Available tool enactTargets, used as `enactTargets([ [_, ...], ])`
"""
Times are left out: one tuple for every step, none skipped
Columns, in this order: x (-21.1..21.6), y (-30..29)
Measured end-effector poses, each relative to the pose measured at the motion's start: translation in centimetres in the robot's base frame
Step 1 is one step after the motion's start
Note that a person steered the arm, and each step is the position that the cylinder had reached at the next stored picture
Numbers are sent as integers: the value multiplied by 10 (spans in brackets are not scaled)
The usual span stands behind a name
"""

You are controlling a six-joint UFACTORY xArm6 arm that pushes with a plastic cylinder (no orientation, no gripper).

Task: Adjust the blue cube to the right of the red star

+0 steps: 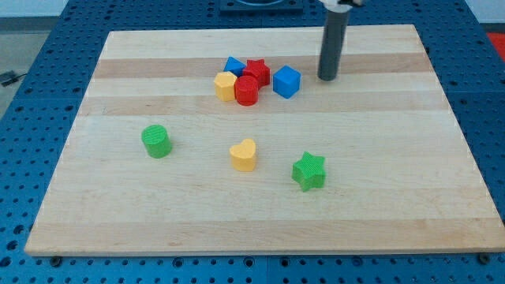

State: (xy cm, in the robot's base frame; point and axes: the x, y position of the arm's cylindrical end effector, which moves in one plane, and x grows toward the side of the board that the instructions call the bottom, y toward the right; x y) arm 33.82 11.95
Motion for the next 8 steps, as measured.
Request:
enactTargets([
  [56,6],
  [83,-16],
  [78,-54],
  [65,-72],
  [63,-73],
  [55,-73],
  [46,-75],
  [39,-75],
])
